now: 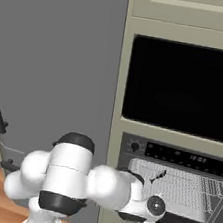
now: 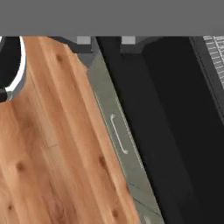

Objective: Take the fish from the oven and place it on the plate on the counter.

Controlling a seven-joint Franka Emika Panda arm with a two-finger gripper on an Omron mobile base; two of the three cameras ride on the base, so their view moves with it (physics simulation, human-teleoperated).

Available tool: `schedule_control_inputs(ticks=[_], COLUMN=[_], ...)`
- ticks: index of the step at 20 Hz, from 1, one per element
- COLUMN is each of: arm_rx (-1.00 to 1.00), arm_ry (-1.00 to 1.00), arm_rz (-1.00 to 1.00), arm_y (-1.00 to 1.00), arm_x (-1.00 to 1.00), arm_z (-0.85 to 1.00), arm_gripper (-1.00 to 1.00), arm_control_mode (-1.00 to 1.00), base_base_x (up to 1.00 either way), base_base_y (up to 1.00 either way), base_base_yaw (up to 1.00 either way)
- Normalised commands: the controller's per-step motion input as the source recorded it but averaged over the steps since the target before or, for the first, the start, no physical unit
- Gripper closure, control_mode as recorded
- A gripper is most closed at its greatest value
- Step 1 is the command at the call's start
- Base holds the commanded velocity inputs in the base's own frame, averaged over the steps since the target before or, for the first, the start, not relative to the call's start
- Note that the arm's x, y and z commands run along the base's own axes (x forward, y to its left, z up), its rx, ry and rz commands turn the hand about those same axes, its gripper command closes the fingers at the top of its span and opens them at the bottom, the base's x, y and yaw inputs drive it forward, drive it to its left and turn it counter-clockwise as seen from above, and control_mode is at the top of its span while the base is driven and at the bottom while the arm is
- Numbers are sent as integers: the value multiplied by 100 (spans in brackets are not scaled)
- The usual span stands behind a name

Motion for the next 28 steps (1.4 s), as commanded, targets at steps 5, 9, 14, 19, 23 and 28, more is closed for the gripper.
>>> schedule_control_inputs(ticks=[5,9,14,19,23,28], arm_rx=[21,21,14,10,4,-4], arm_ry=[63,25,5,0,-1,-33], arm_rz=[-3,-2,-1,0,0,4], arm_y=[21,3,0,0,8,14], arm_x=[-100,-100,-100,-100,-46,6], arm_z=[3,29,85,100,90,36], arm_gripper=[100,100,100,100,100,100], arm_control_mode=[-100,-100,-100,-100,-100,-100], base_base_x=[0,0,0,0,0,0], base_base_y=[0,0,0,0,0,0], base_base_yaw=[0,0,0,0,0,0])
